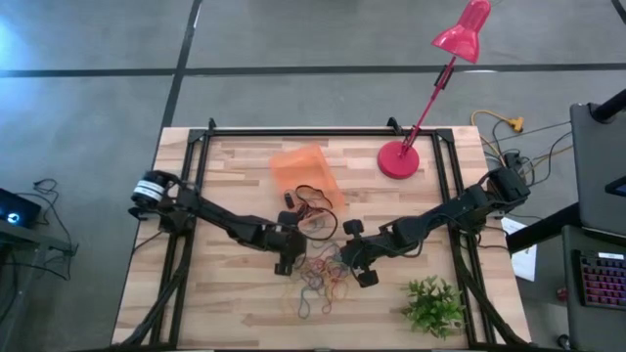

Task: Pick and place rubber bands into bin
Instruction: Put the blue rubber band into the orange bin

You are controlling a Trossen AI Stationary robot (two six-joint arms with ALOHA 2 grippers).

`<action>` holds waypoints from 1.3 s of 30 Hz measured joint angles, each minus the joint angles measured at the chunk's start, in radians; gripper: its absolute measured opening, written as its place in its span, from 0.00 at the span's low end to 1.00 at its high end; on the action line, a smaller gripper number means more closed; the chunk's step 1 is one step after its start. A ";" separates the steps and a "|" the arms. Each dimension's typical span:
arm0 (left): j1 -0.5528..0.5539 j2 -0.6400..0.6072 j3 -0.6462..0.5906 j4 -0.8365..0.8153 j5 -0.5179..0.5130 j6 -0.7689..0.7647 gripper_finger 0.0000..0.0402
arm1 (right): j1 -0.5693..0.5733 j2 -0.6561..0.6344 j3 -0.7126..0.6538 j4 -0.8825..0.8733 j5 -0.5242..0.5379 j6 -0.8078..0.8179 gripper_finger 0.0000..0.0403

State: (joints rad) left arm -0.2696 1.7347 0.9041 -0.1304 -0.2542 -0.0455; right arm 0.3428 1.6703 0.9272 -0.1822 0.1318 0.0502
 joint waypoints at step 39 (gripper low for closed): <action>-0.023 0.000 -0.047 -0.005 -0.486 0.072 0.48 | 0.000 0.000 -0.002 0.000 0.000 0.003 0.14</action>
State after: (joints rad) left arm -0.2931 1.7351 0.8570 -0.1357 -0.7402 0.0267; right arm 0.3428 1.6703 0.9253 -0.1818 0.1318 0.0529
